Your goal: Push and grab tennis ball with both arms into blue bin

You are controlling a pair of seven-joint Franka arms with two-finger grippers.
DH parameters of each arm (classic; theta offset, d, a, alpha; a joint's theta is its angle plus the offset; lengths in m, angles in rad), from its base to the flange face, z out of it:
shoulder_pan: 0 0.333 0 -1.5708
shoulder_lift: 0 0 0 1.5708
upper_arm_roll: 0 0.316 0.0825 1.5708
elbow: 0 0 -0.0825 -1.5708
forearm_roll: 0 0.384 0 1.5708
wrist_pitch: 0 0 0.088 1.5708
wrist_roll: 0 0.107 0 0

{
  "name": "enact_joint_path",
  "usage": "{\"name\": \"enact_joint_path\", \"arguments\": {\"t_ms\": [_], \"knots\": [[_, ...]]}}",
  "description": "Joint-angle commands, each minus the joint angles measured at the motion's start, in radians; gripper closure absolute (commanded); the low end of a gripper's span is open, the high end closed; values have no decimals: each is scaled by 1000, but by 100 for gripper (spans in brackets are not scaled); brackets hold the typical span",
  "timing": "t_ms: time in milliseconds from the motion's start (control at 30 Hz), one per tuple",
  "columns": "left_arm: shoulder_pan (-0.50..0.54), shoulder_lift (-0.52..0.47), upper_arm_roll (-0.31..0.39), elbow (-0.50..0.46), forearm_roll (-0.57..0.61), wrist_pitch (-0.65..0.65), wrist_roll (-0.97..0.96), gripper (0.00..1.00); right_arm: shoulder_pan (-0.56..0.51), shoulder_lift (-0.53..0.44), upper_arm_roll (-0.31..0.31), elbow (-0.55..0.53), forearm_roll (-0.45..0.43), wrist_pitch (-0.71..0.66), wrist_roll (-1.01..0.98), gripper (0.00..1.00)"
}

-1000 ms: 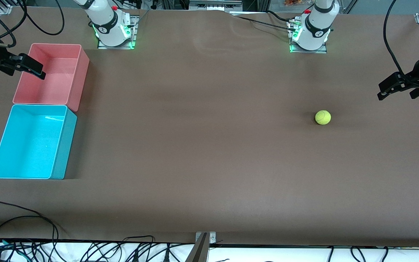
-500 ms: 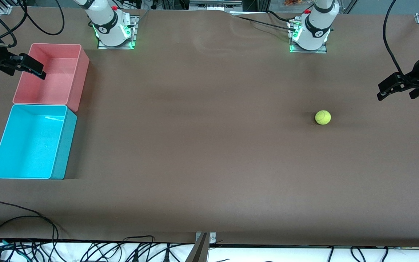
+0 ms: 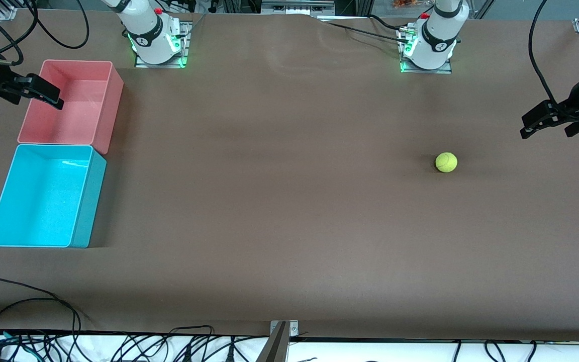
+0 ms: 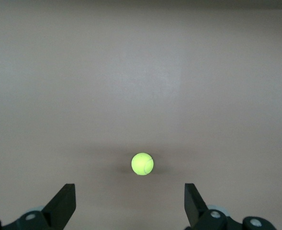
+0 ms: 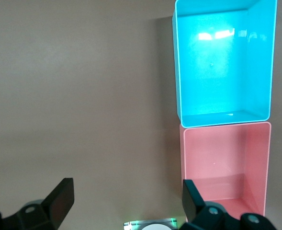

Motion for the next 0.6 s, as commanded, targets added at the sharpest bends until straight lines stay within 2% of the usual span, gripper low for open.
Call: {"name": "enact_joint_path", "arguments": {"t_ms": [0, 467, 567], "knots": [[-3, 8, -3, 15, 14, -4, 13, 0, 3, -2, -1, 8, -4, -17, -9, 0], [11, 19, -2, 12, 16, -4, -16, 0, 3, -1, 1, 9, -4, -17, -7, 0], [11, 19, -3, 15, 16, -4, -57, 50, 3, -1, -1, 8, -4, -17, -11, 0]]}}
